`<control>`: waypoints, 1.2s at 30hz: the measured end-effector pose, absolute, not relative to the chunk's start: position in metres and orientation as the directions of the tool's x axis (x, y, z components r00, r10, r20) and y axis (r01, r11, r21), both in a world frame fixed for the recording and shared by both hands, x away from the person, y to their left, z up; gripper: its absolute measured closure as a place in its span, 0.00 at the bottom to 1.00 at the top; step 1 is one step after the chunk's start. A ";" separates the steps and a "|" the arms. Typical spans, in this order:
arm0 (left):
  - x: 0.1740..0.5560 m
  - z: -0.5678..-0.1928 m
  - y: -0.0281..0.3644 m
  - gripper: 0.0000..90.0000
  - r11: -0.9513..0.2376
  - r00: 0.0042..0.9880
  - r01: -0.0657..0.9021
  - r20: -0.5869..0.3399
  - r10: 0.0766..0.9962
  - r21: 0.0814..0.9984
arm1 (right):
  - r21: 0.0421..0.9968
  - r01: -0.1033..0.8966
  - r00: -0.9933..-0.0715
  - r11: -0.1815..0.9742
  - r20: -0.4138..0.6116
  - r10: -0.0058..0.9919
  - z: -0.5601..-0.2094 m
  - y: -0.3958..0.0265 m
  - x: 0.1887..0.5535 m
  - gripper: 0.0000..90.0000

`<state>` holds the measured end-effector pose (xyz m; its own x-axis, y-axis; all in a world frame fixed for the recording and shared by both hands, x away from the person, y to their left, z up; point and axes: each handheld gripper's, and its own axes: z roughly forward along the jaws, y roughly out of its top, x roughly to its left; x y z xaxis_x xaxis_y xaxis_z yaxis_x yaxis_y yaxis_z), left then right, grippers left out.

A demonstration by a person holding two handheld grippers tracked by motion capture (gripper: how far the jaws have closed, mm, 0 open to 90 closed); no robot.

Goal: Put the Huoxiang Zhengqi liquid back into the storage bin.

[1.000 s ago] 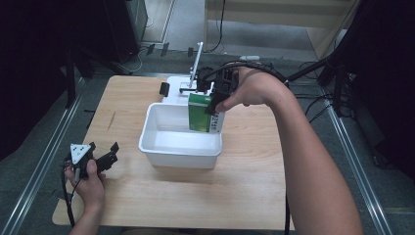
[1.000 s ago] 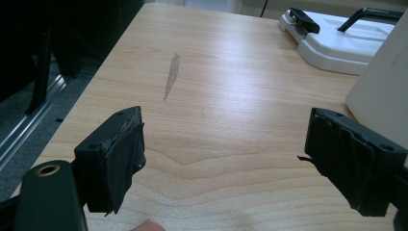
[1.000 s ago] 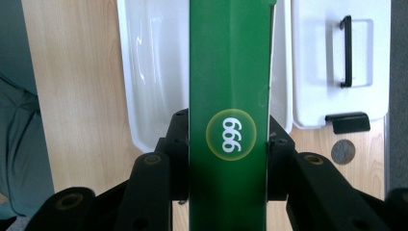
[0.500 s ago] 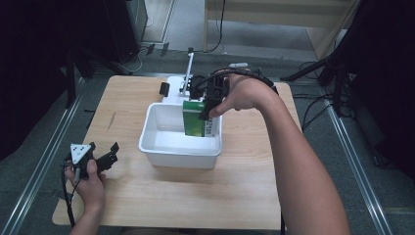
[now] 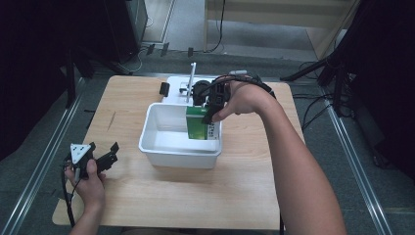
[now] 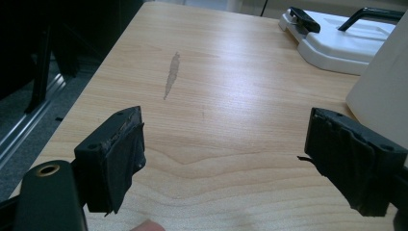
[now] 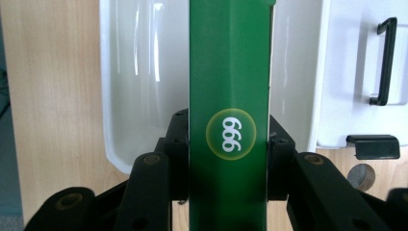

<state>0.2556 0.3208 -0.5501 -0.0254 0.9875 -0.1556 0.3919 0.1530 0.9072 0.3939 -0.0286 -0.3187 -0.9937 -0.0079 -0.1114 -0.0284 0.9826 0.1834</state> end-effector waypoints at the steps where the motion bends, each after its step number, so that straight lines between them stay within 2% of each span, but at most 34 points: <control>1: 0.256 -0.550 0.321 0.17 0.153 -0.025 0.391 -0.156 0.987 0.907 | 0.187 -0.029 -0.993 0.982 -0.114 -0.008 -0.324 -0.030 0.396 0.71; 36: 0.256 -0.550 0.321 0.17 0.159 -0.025 0.389 -0.162 0.986 0.907 | 0.180 0.001 -0.997 0.984 -0.080 0.016 -0.397 -0.029 0.408 0.71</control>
<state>0.2558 0.3214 -0.5503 -0.0250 0.9864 -0.1623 0.3892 0.1591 0.9073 0.4081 -0.0295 -0.3970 -0.9967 0.0157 -0.0797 0.0011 0.9836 0.1804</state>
